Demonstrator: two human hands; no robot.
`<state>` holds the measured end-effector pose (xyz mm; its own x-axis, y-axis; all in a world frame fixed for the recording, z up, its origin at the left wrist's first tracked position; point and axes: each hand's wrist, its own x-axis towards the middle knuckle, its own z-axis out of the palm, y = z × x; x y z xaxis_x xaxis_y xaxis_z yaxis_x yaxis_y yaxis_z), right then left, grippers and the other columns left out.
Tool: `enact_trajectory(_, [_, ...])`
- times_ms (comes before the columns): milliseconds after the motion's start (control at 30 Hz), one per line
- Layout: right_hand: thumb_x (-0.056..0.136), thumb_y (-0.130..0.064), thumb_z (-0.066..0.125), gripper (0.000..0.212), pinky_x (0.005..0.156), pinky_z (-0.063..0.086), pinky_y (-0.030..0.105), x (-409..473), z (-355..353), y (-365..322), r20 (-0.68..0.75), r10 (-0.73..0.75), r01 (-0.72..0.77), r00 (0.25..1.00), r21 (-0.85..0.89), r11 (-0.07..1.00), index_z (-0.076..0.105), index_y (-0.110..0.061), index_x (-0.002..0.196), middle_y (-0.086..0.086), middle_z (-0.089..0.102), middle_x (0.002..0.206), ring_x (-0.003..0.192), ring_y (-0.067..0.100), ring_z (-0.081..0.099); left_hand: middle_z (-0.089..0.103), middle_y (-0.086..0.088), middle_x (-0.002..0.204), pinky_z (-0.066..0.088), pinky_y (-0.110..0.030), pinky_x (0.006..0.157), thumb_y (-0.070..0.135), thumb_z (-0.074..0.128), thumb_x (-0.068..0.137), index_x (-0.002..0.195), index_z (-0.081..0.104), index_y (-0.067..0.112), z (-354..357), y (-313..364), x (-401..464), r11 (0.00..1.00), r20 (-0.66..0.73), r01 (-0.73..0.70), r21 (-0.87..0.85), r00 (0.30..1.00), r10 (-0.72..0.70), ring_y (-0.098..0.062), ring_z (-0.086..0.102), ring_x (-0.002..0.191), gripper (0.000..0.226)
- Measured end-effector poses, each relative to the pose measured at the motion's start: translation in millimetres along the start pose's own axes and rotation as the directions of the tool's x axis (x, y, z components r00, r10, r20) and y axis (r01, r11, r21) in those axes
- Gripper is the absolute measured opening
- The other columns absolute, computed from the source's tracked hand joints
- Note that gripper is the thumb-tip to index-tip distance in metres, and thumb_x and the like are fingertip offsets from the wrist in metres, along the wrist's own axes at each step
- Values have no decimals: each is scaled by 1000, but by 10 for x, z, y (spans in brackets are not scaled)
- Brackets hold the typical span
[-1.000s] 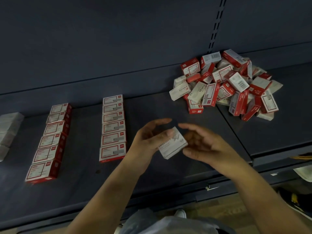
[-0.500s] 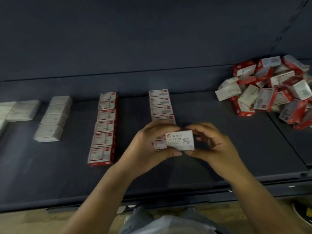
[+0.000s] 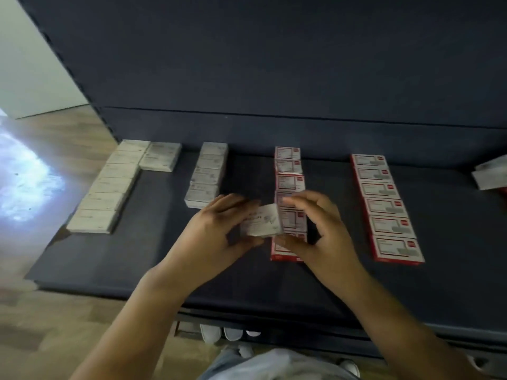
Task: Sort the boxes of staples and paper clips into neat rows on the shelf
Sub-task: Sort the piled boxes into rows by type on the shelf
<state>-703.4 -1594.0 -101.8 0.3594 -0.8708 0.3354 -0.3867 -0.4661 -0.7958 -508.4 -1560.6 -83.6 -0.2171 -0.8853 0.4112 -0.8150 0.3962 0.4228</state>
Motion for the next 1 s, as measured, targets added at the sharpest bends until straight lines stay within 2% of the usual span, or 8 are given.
enact_trajectory(100, [71,-22,73,52,98,27,4,88,216,-86,13,5,-5,1000,-14,1000,55,-26,120,-9,45,122,118,6,39,65,-7,113,38,-15,87,47,52,77,122,61,8,-161,-323,-201,996,32,69,63,997,-71,-13,51,103,60])
enact_trajectory(200, [75,-9,75,50,97,26,2,106,335,-130,12,40,-40,999,-4,999,58,-23,120,-12,44,125,118,-1,40,65,-7,116,43,-21,87,47,48,79,123,60,9,-236,-608,-357,988,65,93,120,993,-101,-14,50,105,59])
enact_trajectory(300, [76,-4,72,48,96,26,1,97,414,-152,-10,66,-66,998,-11,998,59,-21,119,-15,44,124,118,-6,39,65,-8,115,54,-34,82,40,47,81,115,66,8,-202,-824,-457,989,113,100,112,987,-112,-19,57,102,50])
enact_trajectory(367, [76,-3,72,46,95,25,1,96,447,-156,-25,76,-77,997,-21,997,60,-18,118,-14,44,123,117,-6,39,64,-6,115,55,-43,79,36,48,82,107,69,9,-145,-906,-493,989,103,89,122,989,-102,-26,62,98,42])
enact_trajectory(500, [75,-2,72,46,94,25,0,110,465,-169,-20,107,-108,994,-9,994,60,-20,116,-14,45,124,118,-7,38,61,-7,115,52,-43,77,30,45,82,106,70,11,-59,-929,-496,976,10,102,192,994,-106,-21,47,101,39])
enact_trajectory(667, [74,-1,72,46,96,28,2,135,453,-168,-47,131,-131,990,8,991,61,-22,113,-14,45,125,118,-7,39,61,-14,118,48,-44,78,27,44,80,102,72,11,-34,-970,-425,965,-45,129,227,992,-122,-25,43,107,39])
enact_trajectory(833, [74,0,72,45,96,29,3,143,419,-151,-65,138,-138,988,14,990,62,-23,112,-11,48,123,119,-4,41,65,-2,112,46,-38,81,26,43,79,98,73,15,-26,-954,-395,968,-50,133,214,991,-125,-18,46,110,36])
enact_trajectory(1000, [72,4,73,46,100,32,8,86,383,-79,-100,115,-116,988,-8,993,63,-19,111,-4,46,125,121,0,40,64,-10,118,43,-45,92,25,45,80,116,63,6,6,-751,-380,970,-86,112,213,992,-95,-29,53,116,44])
